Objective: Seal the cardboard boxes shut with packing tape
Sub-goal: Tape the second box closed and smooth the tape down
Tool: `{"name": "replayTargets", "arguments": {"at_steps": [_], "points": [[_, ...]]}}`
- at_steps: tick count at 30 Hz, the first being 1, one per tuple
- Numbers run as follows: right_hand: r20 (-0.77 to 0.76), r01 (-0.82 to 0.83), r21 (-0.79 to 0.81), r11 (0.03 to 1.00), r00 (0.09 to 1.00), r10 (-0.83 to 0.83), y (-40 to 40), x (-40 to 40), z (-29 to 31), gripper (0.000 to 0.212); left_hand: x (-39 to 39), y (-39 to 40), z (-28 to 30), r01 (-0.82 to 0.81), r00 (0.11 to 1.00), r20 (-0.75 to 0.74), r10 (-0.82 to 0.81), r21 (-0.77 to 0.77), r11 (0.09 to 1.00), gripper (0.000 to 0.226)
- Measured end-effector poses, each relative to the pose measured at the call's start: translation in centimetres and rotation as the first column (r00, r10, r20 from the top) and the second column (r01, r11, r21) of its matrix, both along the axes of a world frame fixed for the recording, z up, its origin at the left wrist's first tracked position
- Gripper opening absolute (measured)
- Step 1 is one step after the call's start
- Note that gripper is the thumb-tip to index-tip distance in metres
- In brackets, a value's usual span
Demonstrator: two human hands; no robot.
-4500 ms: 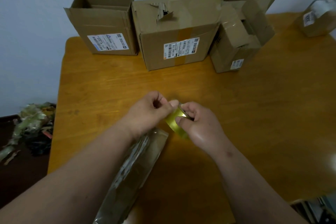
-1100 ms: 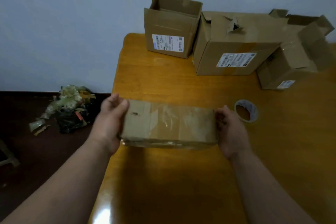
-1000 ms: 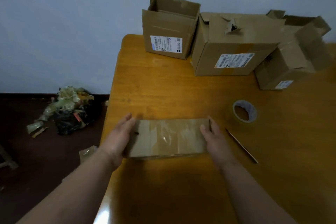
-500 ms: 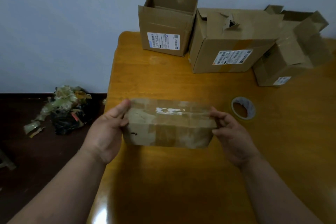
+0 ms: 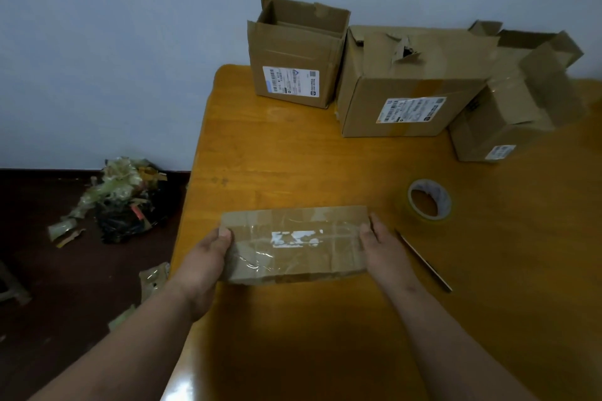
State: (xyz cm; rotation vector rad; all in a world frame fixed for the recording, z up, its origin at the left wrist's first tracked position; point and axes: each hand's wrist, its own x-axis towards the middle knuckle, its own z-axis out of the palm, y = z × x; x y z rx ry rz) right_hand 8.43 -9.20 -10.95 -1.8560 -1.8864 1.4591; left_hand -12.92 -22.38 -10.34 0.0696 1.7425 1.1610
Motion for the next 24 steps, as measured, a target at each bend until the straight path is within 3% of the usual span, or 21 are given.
{"name": "replayTargets", "arguments": {"at_steps": [2, 4, 5, 7, 9, 10, 12, 14, 16, 18, 22, 24], "points": [[0.169, -0.118, 0.145, 0.982, 0.981, 0.093, -0.5, -0.5, 0.1, 0.069, 0.5, 0.2, -0.7, -0.001, 0.991, -0.133, -0.004, -0.038, 0.999, 0.054], [0.399, -0.347, 0.254, 0.903, 0.888, 0.229, -1.5, -1.7, 0.0, 0.094, 2.2, 0.9, -0.5, 0.100, 0.962, -0.247, -0.115, -0.070, 0.992, 0.074], [0.492, -0.436, 0.266, 0.860, 0.828, 0.268, -1.9, -2.1, -0.4, 0.104, 2.8, 1.1, -0.6, 0.135, 0.950, -0.273, -0.150, -0.072, 0.988, 0.075], [0.566, -0.521, 0.257, 0.814, 0.764, 0.310, -1.6, -2.4, -0.5, 0.108, 2.9, 1.4, -1.4, 0.114, 0.958, -0.262, -0.120, -0.038, 0.993, 0.049], [0.477, -0.494, 0.245, 0.834, 0.810, 0.340, -0.6, -1.7, -0.2, 0.100, 2.5, 1.1, -1.7, 0.090, 0.983, -0.165, -0.082, 0.046, 0.995, 0.029], [0.368, -0.419, 0.252, 0.873, 0.875, 0.314, -0.3, -1.2, 0.1, 0.095, 2.4, 0.8, -1.6, 0.083, 0.989, -0.132, -0.073, 0.077, 0.994, 0.029], [0.103, -0.156, 0.201, 0.967, 0.985, 0.137, 0.0, -0.2, -0.3, 0.095, 2.8, 0.3, -1.4, 0.036, 0.995, -0.092, -0.026, 0.104, 0.994, 0.038], [-0.053, 0.051, 0.047, 0.998, 0.997, -0.049, 0.0, 0.3, -0.8, 0.091, 3.2, 0.2, -2.0, -0.041, 0.995, -0.087, 0.043, 0.030, 0.999, 0.037], [-0.088, 0.101, -0.041, 0.994, 0.991, -0.105, 0.4, 0.4, -1.3, 0.063, 3.1, 0.1, -2.3, -0.043, 0.998, -0.037, 0.041, -0.065, 0.997, 0.034], [-0.107, 0.110, -0.080, 0.991, 0.987, -0.118, 0.8, 0.4, -1.2, 0.040, 3.0, 0.1, -2.0, -0.046, 0.999, 0.023, 0.048, -0.059, 0.997, 0.034], [-0.211, 0.198, -0.176, 0.964, 0.949, -0.233, 0.7, 0.8, -1.1, 0.031, 3.6, -0.3, -1.6, -0.183, 0.973, 0.161, 0.168, 0.083, 0.980, 0.024], [-0.227, 0.182, -0.167, 0.969, 0.949, -0.217, 0.5, 1.0, -1.2, 0.029, 4.1, -1.2, -1.8, -0.116, 0.984, 0.148, 0.100, 0.101, 0.988, 0.026]]}}
